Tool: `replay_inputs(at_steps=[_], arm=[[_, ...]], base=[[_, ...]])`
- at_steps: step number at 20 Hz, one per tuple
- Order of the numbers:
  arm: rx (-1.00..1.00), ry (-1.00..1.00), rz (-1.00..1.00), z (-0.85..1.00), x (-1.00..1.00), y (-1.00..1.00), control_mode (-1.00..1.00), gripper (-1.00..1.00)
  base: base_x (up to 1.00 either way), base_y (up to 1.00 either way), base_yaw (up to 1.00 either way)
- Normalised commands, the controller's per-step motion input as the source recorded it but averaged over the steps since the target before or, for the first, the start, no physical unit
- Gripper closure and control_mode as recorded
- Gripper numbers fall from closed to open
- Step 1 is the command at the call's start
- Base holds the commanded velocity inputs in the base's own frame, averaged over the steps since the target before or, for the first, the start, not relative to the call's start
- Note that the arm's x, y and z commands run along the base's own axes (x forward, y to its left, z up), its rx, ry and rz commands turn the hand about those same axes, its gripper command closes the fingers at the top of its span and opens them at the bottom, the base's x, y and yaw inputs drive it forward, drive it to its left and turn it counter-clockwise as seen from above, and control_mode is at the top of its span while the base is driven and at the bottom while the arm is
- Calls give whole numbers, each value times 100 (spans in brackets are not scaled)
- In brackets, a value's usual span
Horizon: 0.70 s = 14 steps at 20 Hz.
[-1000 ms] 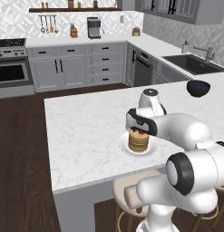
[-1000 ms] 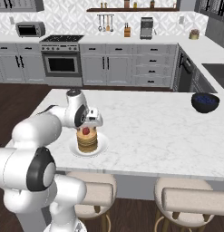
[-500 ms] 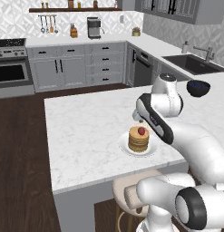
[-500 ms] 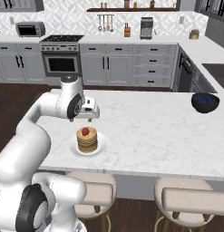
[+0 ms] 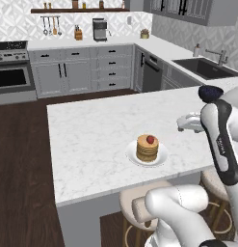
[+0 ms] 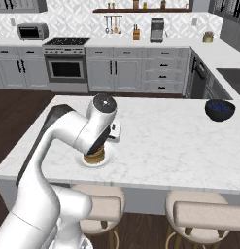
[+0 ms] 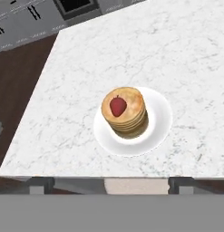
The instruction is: Take the strawberry from the fridge and place it on top of the pancake, located on the dining counter.
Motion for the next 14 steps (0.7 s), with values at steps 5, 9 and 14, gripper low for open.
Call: replay_inputs(at_steps=[5, 9, 14], arm=[[21, -3, 0, 17, -75, -51, -100, -100], [11, 6, 0, -4, -25, -29, -100, -100], [2, 15, 0, -23, 0, -19, -100, -100]], base=[[0, 0, 0], [0, 0, 0], [0, 0, 0]])
